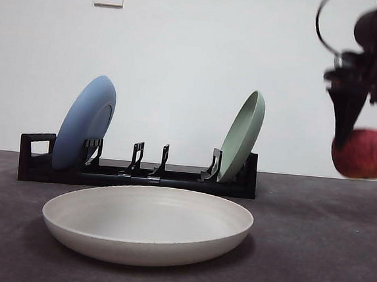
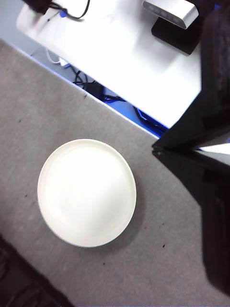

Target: Take the yellow plate from the plate rack,put the plate on the table,take the apple from the table,put the apple in the plate

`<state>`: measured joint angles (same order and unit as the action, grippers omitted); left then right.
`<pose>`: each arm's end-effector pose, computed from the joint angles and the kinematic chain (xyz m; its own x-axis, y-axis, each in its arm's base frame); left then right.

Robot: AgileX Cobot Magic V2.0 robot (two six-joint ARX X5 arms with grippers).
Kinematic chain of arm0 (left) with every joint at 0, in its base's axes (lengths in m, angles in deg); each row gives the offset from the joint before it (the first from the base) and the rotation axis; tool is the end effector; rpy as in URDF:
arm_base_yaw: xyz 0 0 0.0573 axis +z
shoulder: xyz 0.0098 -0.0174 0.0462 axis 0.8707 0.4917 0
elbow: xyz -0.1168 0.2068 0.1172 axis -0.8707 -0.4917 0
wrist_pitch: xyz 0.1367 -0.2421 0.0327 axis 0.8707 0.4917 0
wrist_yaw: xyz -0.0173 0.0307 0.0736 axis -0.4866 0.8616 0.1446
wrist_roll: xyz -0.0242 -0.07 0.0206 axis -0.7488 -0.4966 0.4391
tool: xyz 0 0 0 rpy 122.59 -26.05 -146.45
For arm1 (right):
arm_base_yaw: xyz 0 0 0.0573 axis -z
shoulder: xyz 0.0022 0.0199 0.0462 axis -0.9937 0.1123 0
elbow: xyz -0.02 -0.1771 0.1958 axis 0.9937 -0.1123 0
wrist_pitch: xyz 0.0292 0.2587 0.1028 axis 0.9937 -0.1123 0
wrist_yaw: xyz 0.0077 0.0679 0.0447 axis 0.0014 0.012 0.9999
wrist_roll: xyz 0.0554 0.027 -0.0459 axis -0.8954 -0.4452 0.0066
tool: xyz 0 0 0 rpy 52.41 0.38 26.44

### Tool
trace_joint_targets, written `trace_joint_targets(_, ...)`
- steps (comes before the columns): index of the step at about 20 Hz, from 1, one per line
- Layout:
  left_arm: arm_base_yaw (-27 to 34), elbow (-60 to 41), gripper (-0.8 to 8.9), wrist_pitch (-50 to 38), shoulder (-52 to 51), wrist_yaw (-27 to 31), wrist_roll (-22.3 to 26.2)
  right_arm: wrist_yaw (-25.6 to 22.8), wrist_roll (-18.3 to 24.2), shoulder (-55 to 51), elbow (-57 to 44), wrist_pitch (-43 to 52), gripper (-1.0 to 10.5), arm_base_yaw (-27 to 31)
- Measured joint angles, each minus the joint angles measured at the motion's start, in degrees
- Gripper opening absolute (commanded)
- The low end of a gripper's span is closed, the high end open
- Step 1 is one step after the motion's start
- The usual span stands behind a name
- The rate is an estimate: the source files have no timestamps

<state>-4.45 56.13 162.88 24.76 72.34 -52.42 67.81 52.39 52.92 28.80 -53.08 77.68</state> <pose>0.0748 -0.1383 0.3835 0.4064 -0.5141 -0.7553 0.7810 0.6246 -0.0048 0.3723 0.0499 0.2254 0.1860 0.2057 -0.9608 -0.1290 0.9745 0.1837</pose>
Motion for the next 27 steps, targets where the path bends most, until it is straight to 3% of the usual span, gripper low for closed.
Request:
trace_joint_targets(4, 0.0, 0.0, -0.05, 0.0, -2.3, 0.3, 0.0, 0.0, 0.6, -8.7, 0.0, -5.2, -0.1, -8.4)
trace_joint_targets(7, 0.0, 0.0, -0.05, 0.0, -3.3, 1.6, 0.0, 0.1, -1.9, -11.7, 0.2, -3.7, -0.1, -17.4)
trace_joint_targets(12, 0.0, 0.0, -0.05, 0.0, -4.0, 1.7, 0.0, 0.1, -7.7, -10.8, -3.5, 9.2, -0.1, -33.8)
trace_joint_targets(15, 0.0, 0.0, -0.05, 0.0, -3.9, 1.7, 0.0, -0.4, -10.5, -8.7, -9.1, 18.4, -0.1, -40.6)
trace_joint_targets(19, 0.0, 0.0, -0.05, 0.0, -3.9, 1.7, 0.0, -6.3, -13.2, -5.7, -14.5, 27.8, -0.1, -42.9)
trace_joint_targets(27, 0.0, 0.0, -0.05, 0.1, -3.9, 1.7, 0.0, -7.1, -14.2, 0.2, -17.2, 32.5, 0.0, -43.3)
